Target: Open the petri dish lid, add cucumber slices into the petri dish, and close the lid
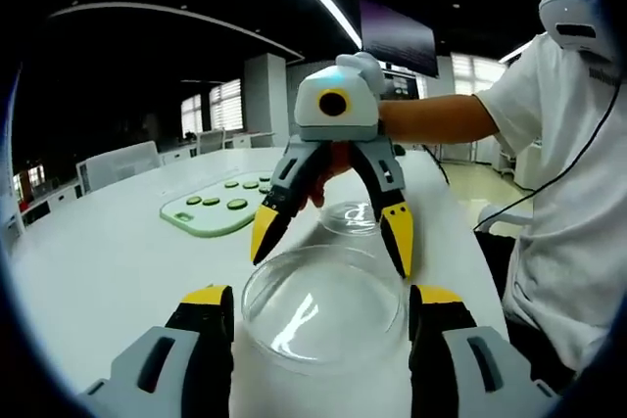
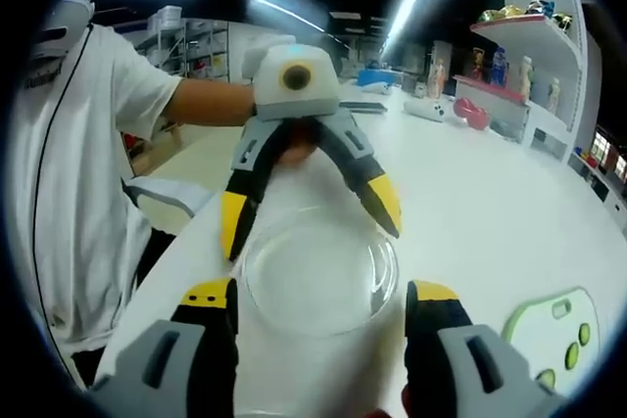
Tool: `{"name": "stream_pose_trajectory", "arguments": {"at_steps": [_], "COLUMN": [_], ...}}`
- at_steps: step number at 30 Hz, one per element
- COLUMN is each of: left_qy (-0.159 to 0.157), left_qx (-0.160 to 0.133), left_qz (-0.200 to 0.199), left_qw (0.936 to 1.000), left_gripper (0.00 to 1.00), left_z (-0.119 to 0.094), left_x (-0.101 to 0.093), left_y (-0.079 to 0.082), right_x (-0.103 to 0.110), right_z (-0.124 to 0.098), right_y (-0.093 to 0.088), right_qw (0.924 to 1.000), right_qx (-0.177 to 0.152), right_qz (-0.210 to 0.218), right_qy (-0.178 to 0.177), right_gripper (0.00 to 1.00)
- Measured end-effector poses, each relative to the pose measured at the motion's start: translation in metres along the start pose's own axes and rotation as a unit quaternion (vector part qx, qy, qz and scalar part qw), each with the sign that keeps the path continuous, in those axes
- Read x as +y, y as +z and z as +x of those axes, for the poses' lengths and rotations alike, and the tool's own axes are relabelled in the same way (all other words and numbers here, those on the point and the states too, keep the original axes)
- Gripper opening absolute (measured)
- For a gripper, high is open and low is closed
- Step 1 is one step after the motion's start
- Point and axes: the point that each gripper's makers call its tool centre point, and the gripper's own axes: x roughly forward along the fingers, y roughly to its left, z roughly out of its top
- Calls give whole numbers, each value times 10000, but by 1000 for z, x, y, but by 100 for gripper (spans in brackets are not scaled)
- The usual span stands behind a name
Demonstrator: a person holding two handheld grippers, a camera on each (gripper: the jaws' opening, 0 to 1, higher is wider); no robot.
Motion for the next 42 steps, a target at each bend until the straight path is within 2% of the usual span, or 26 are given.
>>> {"name": "stream_pose_trajectory", "arguments": {"at_steps": [5,9,15,19,21,24,26,28,30,32,35,37,38,40,42], "left_qy": [178,315,749,1008,1089,1394,1546,1643,1727,1862,2197,2466,2503,2634,2677], "left_qx": [-192,-254,-405,-461,-489,-535,-619,-659,-717,-733,-800,-931,-944,-1097,-1121], "left_qz": [-30,-103,-177,-212,-175,-137,-154,-184,-164,-162,-222,-305,-323,-277,-308], "left_qw": [9997,9991,9962,9936,9927,9887,9859,9840,9822,9796,9720,9641,9630,9580,9565], "left_gripper": [73,73,73,73,73,73,73,73,73,73,73,73,73,73,73], "left_z": [1,2,1,1,2,2,1,1,2,3,0,-5,-5,-8,-8], "left_x": [4,8,22,29,30,38,42,44,44,47,54,59,60,57,55], "left_y": [14,19,28,31,32,37,41,44,45,45,45,48,48,53,53], "right_x": [-5,-11,-28,-30,-33,-37,-43,-46,-46,-48,-50,-47,-46,-41,-39], "right_z": [-12,-22,-46,-59,-67,-79,-93,-104,-114,-127,-150,-160,-163,-179,-188], "right_y": [11,14,20,13,14,13,11,3,0,-2,-9,-12,-13,-16,-22], "right_qw": [9985,9959,9844,9787,9719,9617,9502,9431,9369,9252,9084,9028,9010,8907,8841], "right_qx": [-411,-548,-936,-946,-1107,-1222,-1409,-1364,-1460,-1616,-1675,-1724,-1756,-1926,-1920], "right_qz": [144,221,435,398,517,550,705,833,890,1027,1110,1139,1150,1200,1220], "right_qy": [-326,-692,-1424,-1780,-2013,-2392,-2690,-2914,-3050,-3276,-3667,-3773,-3796,-3939,-4082], "right_gripper": [71,72,73,74,75,74,73,72,73,74,75,75,75,75,75]}}
